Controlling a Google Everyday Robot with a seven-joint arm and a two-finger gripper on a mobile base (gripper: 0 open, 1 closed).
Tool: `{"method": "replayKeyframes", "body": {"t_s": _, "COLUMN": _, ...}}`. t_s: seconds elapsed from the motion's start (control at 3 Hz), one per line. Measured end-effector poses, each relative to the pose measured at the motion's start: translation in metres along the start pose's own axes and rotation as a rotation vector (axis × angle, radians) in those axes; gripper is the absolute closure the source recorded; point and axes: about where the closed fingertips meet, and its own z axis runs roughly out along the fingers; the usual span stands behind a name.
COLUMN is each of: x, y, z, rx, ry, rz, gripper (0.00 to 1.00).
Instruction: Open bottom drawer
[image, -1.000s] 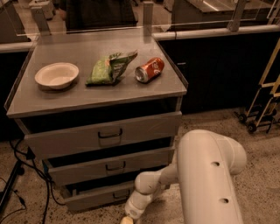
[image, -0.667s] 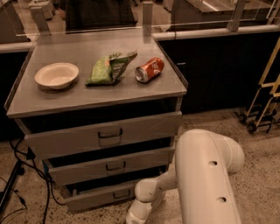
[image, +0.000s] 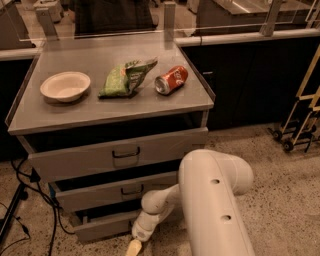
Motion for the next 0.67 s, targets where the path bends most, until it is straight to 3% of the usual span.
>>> {"method": "replayKeyframes", "body": {"t_s": 0.33, "x": -0.0266, "y": -0.0315, "z": -0.0010, "rx": 0.036, "ry": -0.019, "rz": -0.026, "gripper": 0.00}}
{"method": "replayKeyframes", "body": {"t_s": 0.67, "x": -0.0323, "y": -0.0378, "z": -0.0028, "rx": 0.046, "ry": -0.026, "rz": -0.028, "gripper": 0.00}}
